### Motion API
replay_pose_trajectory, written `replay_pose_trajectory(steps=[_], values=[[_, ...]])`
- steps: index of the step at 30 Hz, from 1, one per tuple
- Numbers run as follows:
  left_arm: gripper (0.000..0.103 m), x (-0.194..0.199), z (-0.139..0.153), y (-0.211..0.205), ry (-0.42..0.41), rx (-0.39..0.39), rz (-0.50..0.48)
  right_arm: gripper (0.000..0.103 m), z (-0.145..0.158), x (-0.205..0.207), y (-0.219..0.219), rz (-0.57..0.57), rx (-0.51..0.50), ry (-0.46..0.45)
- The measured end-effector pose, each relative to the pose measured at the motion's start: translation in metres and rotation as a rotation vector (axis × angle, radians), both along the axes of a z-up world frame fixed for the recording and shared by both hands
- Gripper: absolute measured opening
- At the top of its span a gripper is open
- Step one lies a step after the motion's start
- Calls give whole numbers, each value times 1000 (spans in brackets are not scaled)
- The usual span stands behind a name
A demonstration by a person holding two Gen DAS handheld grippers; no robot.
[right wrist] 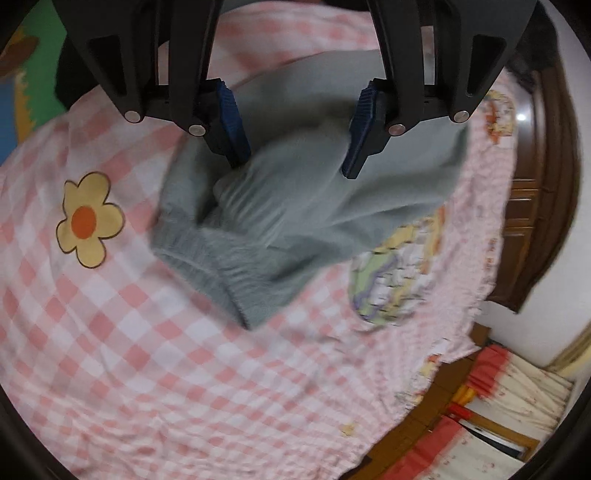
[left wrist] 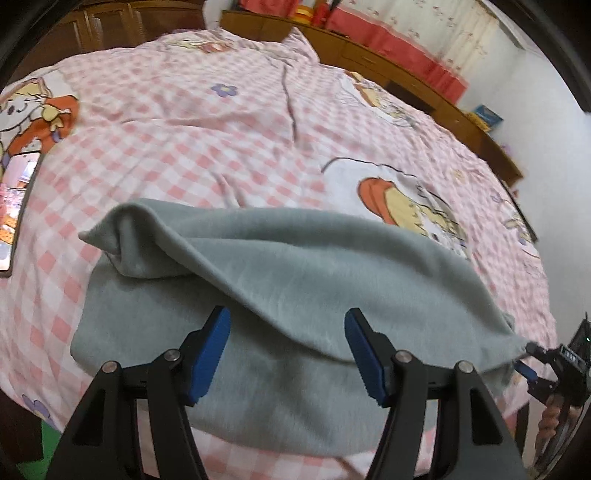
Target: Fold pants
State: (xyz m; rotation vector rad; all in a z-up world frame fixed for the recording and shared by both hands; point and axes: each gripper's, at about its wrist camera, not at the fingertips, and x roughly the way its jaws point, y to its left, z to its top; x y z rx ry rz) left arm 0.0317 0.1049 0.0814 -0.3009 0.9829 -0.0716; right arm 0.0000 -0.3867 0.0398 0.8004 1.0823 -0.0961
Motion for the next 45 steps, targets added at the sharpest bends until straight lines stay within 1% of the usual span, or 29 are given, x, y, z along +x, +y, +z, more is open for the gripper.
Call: replay_pose_trajectory(steps=[2, 4, 7, 9, 11, 14, 17, 18, 19, 20, 21, 22, 23, 25, 26, 28, 31, 33, 35, 37, 38, 40, 42, 43, 45], values=[[68, 6, -5, -4, 16, 19, 19, 52, -17, 2, -3, 8, 9, 24], [68, 13, -15, -7, 49, 35, 40, 52, -30, 0, -4, 12, 20, 4], [68, 19, -29, -7, 82, 4, 61, 52, -37, -3, -6, 15, 32, -25], [68, 22, -34, -9, 74, 9, 75, 52, -39, -4, -5, 14, 37, -34], [68, 26, -34, -11, 50, 33, 87, 52, -39, -5, -5, 27, 31, -47], [68, 31, -38, -13, 45, 37, 111, 51, -38, -6, -5, 39, 31, -58], [67, 32, -39, -18, 25, 43, 108, 43, -30, -9, -9, 21, 47, -35], [67, 33, -38, -19, 20, 47, 99, 36, -26, -9, -10, 24, 48, -35], [64, 32, -37, -21, 15, 50, 88, 31, -21, -9, -10, 30, 45, -42], [57, 32, -36, -23, 7, 47, 73, 29, -15, -9, -10, 37, 32, -47], [53, 31, -34, -23, 3, 43, 65, 23, -10, -9, -10, 42, 24, -53], [42, 32, -33, -23, -1, 43, 60, 19, -5, -10, -11, 47, 25, -61], [28, 32, -32, -22, -3, 46, 56, 18, 1, -10, -12, 45, 31, -66], [12, 31, -30, -19, -10, 40, 45, 15, 11, -8, -14, 46, 41, -76], [10, 29, -28, -17, -14, 18, 36, 15, 16, -4, -15, 53, 39, -77], [8, 24, -21, -12, -31, -29, 19, 11, 27, 9, -13, 79, 9, -63], [7, 19, -6, -10, -61, -55, -6, 7, 47, 38, -10, 133, -30, -49], [7, 22, 12, -10, -89, -71, -36, 7, 76, 63, -7, 174, -90, -87], [6, 25, 32, -12, -129, -62, -52, 7, 108, 75, -8, 192, -130, -167], [6, 26, 58, -13, -191, -56, -60, 7, 129, 76, -11, 211, -130, -225], [6, 24, 69, -13, -216, -55, -61, 7, 132, 72, -14, 224, -125, -231], [6, 17, 83, -13, -236, -51, -69, 7, 123, 62, -19, 245, -129, -205], [6, 8, 85, -14, -225, -38, -81, 7, 97, 50, -23, 265, -128, -134], [6, 0, 80, -15, -209, -27, -92, 7, 74, 41, -27, 270, -113, -80], [6, -11, 64, -15, -170, -22, -101, 7, 41, 28, -35, 267, -88, -9]])
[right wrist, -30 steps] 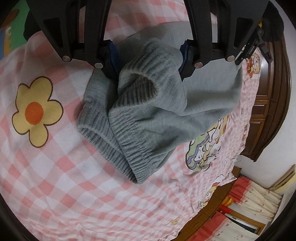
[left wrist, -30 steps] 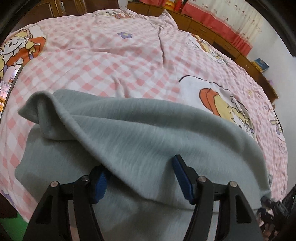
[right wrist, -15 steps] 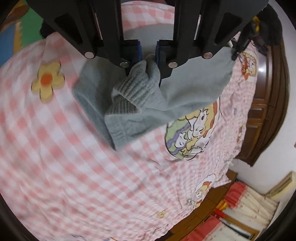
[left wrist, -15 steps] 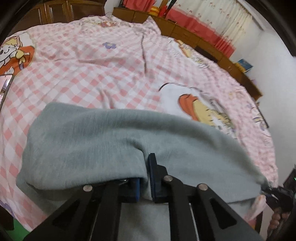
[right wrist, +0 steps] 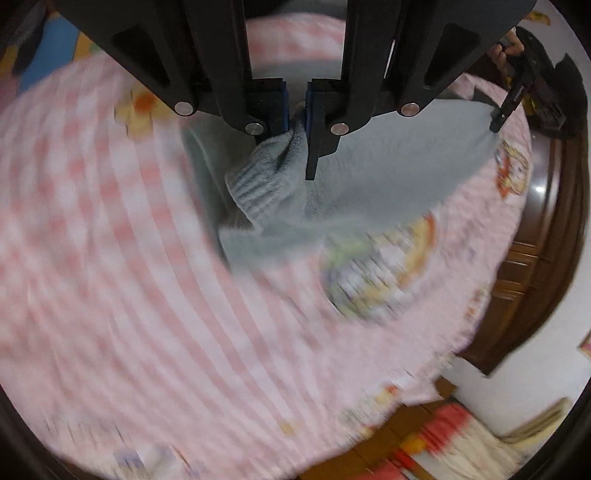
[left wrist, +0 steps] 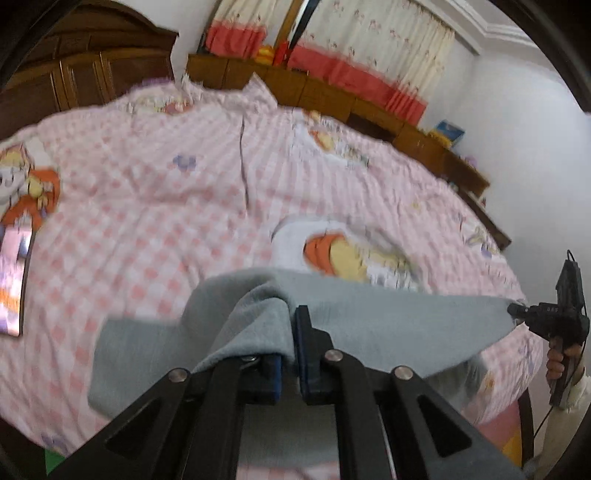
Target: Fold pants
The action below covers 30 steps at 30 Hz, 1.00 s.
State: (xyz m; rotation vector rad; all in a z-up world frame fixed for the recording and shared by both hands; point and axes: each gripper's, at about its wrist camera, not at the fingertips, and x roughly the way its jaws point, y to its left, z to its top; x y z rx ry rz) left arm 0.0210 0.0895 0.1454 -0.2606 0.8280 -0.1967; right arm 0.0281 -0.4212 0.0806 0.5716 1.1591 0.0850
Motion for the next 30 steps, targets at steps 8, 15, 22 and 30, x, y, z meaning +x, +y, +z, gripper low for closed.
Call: replay_pose_trajectory(steps=[8, 15, 22, 30], values=[[7, -29, -103, -8, 233, 15, 32, 12, -76, -27, -8, -70, 72, 74], [8, -35, -117, -9, 246, -9, 64, 14, -82, -58, -3, -161, 91, -69], [23, -37, -120, -6, 242, -71, 85, 36, -81, -71, 8, -329, 142, -136], [33, -38, -119, -17, 216, -35, 70, 35, -100, -76, -12, -506, 397, -49]])
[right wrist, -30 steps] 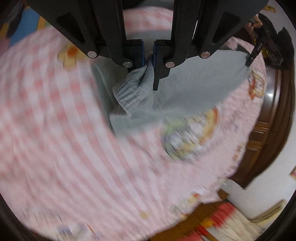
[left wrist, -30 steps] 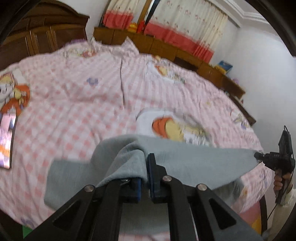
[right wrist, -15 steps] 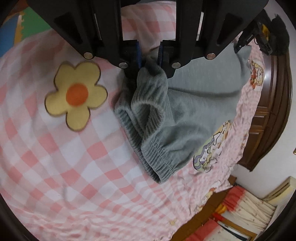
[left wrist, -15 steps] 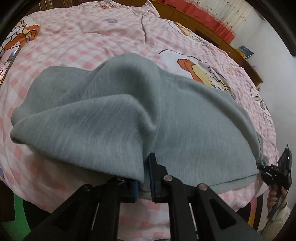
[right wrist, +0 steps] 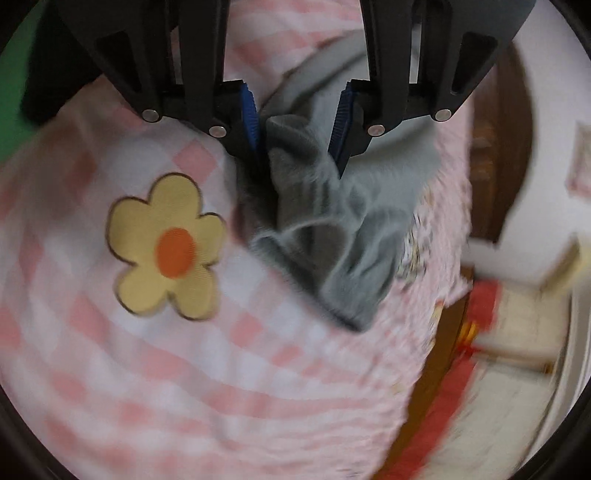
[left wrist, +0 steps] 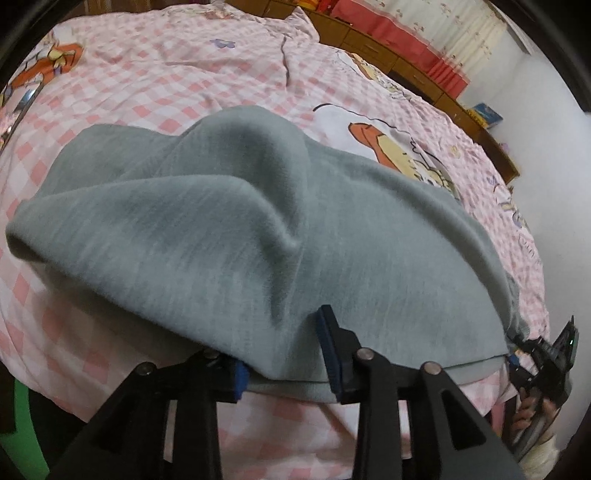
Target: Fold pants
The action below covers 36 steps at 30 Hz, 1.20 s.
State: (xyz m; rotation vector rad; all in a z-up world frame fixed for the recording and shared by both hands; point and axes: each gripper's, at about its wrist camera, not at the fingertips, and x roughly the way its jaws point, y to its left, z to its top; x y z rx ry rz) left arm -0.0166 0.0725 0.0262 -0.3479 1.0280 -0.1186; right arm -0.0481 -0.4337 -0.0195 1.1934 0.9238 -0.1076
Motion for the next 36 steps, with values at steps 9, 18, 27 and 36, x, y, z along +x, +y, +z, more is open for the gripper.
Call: replay_pose_trajectory(steps=[9, 18, 27, 36], values=[[4, -11, 26, 4, -53, -38, -22, 5, 50, 4, 6, 113, -102, -49], [2, -25, 34, 13, -29, 11, -21, 5, 31, -8, -2, 164, -145, 9], [18, -23, 7, 21, 51, 34, -2, 32, 48, -1, 15, 274, -431, 118], [43, -46, 41, 58, 0, 94, 4, 39, 104, -10, 58, 405, -656, 49]])
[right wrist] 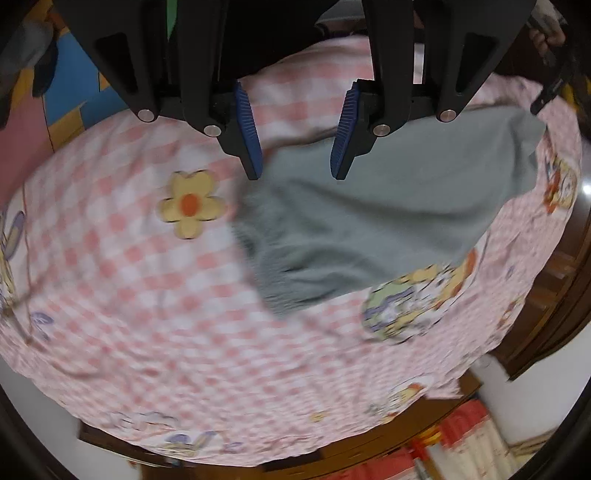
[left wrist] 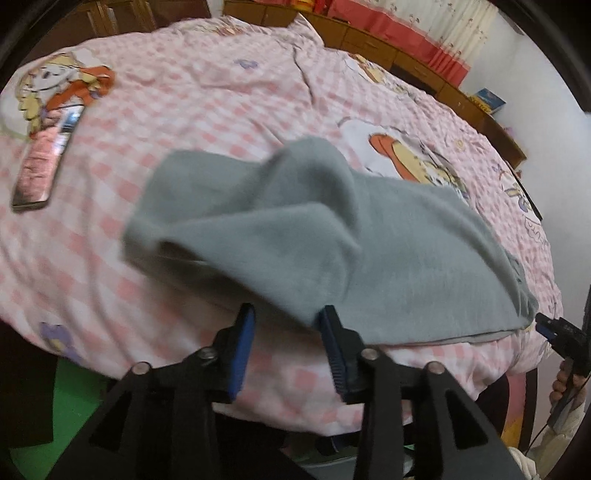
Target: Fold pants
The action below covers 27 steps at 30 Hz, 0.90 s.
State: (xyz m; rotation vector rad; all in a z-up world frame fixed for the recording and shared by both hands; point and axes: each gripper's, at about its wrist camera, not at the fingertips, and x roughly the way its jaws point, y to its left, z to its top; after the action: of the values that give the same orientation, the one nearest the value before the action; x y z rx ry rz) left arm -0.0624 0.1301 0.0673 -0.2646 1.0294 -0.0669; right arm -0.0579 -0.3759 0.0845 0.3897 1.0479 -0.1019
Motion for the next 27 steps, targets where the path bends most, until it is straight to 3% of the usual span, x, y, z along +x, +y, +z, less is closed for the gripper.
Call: replay_pose_trajectory(steps=[4, 12, 17, 21, 27], values=[[46, -13, 14, 23, -38, 43, 52, 39, -4, 10, 40, 98, -35, 11], [47, -7, 35, 65, -81, 38, 123, 39, -43, 29, 118, 243, -40, 103], [49, 21, 41, 71, -100, 46, 92, 43, -62, 30, 147, 271, -151, 123], [49, 50, 25, 63, -88, 9, 63, 52, -70, 29, 152, 272, -157, 131], [49, 74, -20, 52, 12, -34, 70, 60, -76, 23, 149, 285, -121, 89]])
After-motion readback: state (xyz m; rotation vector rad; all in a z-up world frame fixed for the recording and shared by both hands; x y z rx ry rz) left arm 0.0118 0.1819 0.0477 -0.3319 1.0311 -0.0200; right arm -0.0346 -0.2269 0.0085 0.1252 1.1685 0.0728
